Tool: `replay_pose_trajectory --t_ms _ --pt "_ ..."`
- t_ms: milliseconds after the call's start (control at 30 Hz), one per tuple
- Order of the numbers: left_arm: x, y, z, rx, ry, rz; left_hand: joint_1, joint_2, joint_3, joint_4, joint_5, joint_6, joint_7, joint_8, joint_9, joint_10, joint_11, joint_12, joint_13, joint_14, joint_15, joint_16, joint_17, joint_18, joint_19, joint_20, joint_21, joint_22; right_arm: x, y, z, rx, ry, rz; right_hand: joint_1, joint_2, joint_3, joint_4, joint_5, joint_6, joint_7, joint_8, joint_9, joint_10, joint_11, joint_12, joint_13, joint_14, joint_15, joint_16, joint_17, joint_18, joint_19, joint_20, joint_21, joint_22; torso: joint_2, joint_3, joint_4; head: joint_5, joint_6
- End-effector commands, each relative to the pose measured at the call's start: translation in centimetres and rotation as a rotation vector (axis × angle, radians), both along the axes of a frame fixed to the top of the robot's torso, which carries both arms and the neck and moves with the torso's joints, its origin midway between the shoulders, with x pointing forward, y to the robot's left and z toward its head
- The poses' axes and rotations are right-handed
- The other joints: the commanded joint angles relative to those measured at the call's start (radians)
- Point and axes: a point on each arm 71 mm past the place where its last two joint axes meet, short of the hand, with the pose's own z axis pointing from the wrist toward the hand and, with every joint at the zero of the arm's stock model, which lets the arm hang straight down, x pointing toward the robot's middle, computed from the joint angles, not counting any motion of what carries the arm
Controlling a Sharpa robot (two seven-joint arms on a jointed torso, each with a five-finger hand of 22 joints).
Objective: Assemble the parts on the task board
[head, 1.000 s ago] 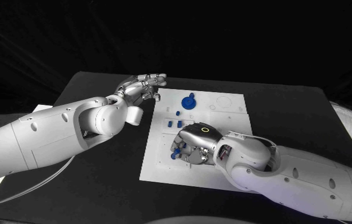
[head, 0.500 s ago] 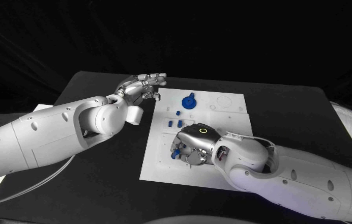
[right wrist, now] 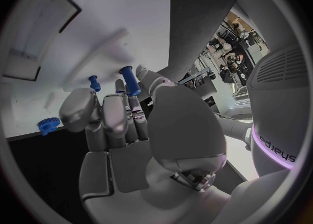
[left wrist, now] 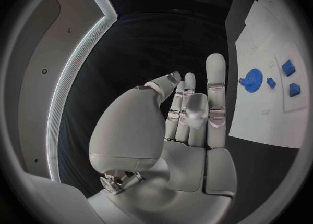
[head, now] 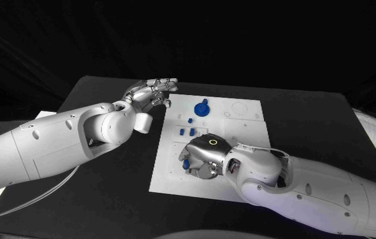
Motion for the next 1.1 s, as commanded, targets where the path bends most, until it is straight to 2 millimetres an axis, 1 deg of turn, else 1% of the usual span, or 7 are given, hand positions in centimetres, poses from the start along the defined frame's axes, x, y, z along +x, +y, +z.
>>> replay_pose_trajectory --t_ms 33,400,667,900,933,1000,1100 --pt "-0.1 -0.2 0.1 -0.007 -0.008 -0.015 -0.005 0.0 -0.003 -0.001 0.002 -0.009 0.0 0.005 0.0 -0.008 0.002 0.004 0.001 -0.006 -0.001 0.0 -0.002 0.015 -0.008 0.002 -0.007 0.0 0.0 0.1 0.2 0.014 -0.037 0.004 -0.001 -0.006 -0.02 0.002 0.002 -0.015 0.003 -0.004 -0.001 -0.011 -0.001 0.008 0.002 -0.01 0.0 -0.005 -0.006 0.018 -0.007 0.003 -0.01 -0.012 0.0 0.0004 0.0004 0.0 0.001" --pt "-0.1 0.0 0.1 -0.004 -0.01 -0.007 -0.003 0.0 -0.003 -0.002 0.002 -0.012 0.0 0.005 -0.001 -0.01 0.002 0.006 0.002 -0.007 0.0 0.0 -0.003 0.015 -0.008 0.002 -0.007 -0.001 -0.3 -0.8 1.5 0.151 -0.108 -0.01 -0.001 -0.014 -0.11 0.021 0.001 -0.041 0.0 -0.004 -0.001 -0.046 0.001 0.021 0.002 -0.034 0.003 -0.043 -0.068 0.031 -0.029 0.003 -0.067 -0.087 0.001 0.0012 -0.0011 -0.002 0.002" --pt "-0.1 0.3 0.1 -0.002 -0.011 -0.001 -0.004 0.0 -0.004 -0.002 0.002 -0.013 0.001 0.005 -0.001 -0.011 0.002 0.007 0.002 -0.007 0.0 0.0 -0.003 0.015 -0.008 0.002 -0.007 0.0 -0.1 -6.2 3.6 0.275 -0.028 -0.132 -0.008 -0.015 -0.239 0.077 -0.001 -0.065 -0.018 -0.003 0.0 0.039 -0.025 0.102 0.015 -0.037 -0.014 -0.056 -0.095 0.033 -0.027 -0.011 -0.093 -0.111 -0.001 -0.0002 -0.0035 -0.031 -0.002" --pt "-0.1 0.6 0.2 0.001 -0.011 0.005 -0.003 0.0 -0.004 -0.003 0.002 -0.014 0.001 0.005 -0.001 -0.011 0.002 0.009 0.002 -0.007 0.0 0.0 -0.004 0.015 -0.008 0.002 -0.006 0.001 0.6 -13.1 4.7 0.341 0.245 -0.413 -0.002 0.018 -0.316 0.124 0.014 -0.013 -0.041 0.024 0.01 0.289 -0.067 0.293 0.111 0.041 -0.05 0.107 0.142 -0.019 0.081 -0.04 0.118 0.183 -0.004 -0.0022 -0.0198 -0.051 0.007" --pt "-0.1 0.6 0.2 0.001 -0.01 0.004 -0.003 0.0 -0.004 -0.003 0.002 -0.014 0.001 0.005 -0.001 -0.011 0.002 0.009 0.002 -0.007 0.0 0.0 -0.004 0.015 -0.008 0.002 -0.006 0.001 0.6 -14.5 4.3 0.332 0.322 -0.476 0.001 0.028 -0.328 0.126 0.009 -0.006 -0.055 0.031 0.012 0.398 -0.081 0.587 0.405 0.053 -0.062 0.14 0.196 -0.029 0.098 -0.054 0.158 0.24 -0.005 -0.0024 -0.0237 -0.056 0.009" --pt "-0.1 0.5 0.1 0.001 -0.01 0.003 -0.002 -0.001 -0.004 -0.004 0.002 -0.014 0.001 0.006 -0.001 -0.012 0.002 0.01 0.003 -0.008 0.0 0.0 -0.005 0.015 -0.008 0.002 -0.005 0.001 0.3 -15.9 3.9 0.311 0.386 -0.531 -0.001 0.055 -0.361 0.131 0.023 -0.006 -0.07 0.063 0.017 0.419 -0.082 1.113 0.981 0.069 -0.076 0.199 0.286 -0.045 0.117 -0.074 0.215 0.316 -0.007 -0.0034 -0.027 -0.062 0.011" --pt "-0.1 0.5 0.1 0.0 -0.009 0.001 -0.002 -0.001 -0.004 -0.004 0.002 -0.014 0.001 0.006 -0.001 -0.012 0.002 0.01 0.003 -0.008 0.0 0.0 -0.005 0.015 -0.008 0.002 -0.005 0.001 -0.2 -17.3 3.4 0.252 0.385 -0.57 -0.01 0.087 -0.383 0.147 0.049 -0.012 -0.057 0.098 0.021 0.398 -0.081 1.266 1.175 0.07 -0.065 0.217 0.321 -0.049 0.117 -0.06 0.234 0.349 -0.01 -0.0041 -0.0334 -0.071 0.014"
